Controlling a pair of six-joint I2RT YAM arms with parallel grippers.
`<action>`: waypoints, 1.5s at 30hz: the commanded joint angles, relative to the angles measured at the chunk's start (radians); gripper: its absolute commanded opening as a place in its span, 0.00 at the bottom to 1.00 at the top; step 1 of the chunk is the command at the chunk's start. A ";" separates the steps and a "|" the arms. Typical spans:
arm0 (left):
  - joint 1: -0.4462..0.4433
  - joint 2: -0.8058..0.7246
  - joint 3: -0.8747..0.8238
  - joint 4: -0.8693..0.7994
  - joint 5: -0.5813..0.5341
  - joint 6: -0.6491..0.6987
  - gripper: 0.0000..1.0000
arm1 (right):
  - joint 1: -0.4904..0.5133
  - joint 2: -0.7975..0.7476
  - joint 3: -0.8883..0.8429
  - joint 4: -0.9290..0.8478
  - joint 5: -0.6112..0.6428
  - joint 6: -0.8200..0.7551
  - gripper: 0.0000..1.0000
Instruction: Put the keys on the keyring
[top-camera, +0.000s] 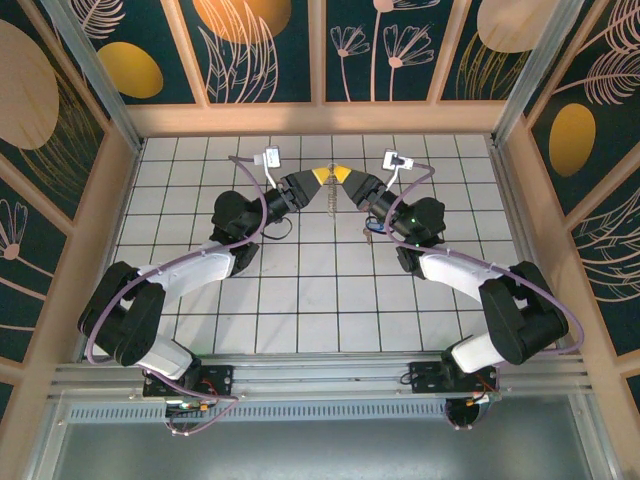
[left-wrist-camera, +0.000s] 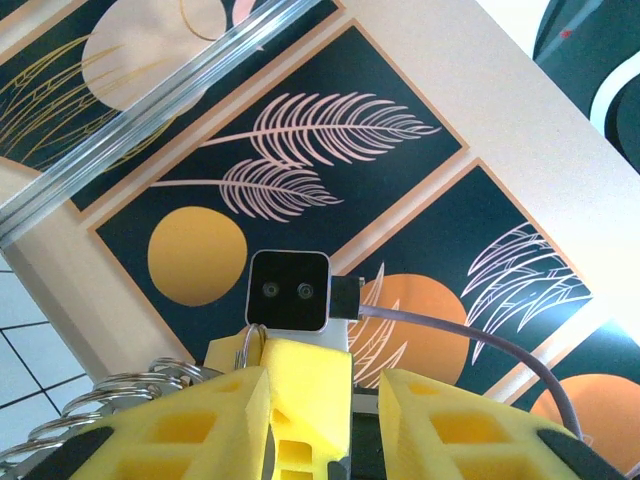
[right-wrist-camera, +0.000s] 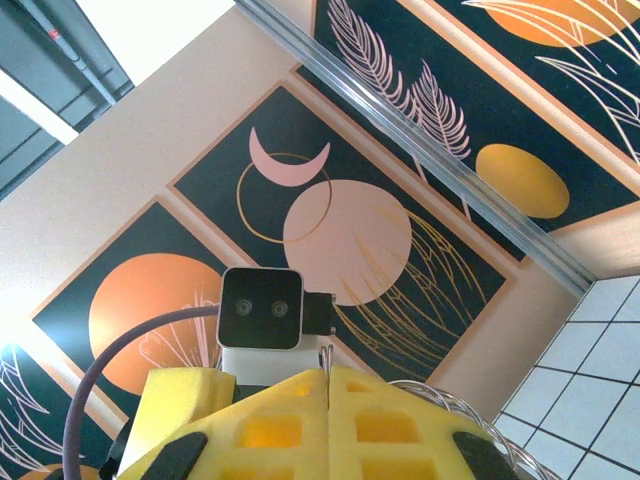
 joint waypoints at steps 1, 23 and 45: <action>-0.006 0.007 -0.015 0.041 -0.025 -0.006 0.35 | 0.014 -0.002 0.035 0.072 -0.002 0.001 0.00; -0.006 -0.017 -0.029 0.032 -0.064 0.024 0.44 | 0.022 0.003 0.055 0.034 0.000 -0.025 0.00; -0.008 -0.010 -0.023 0.042 -0.061 0.024 0.34 | 0.053 0.024 0.064 0.033 -0.002 -0.030 0.00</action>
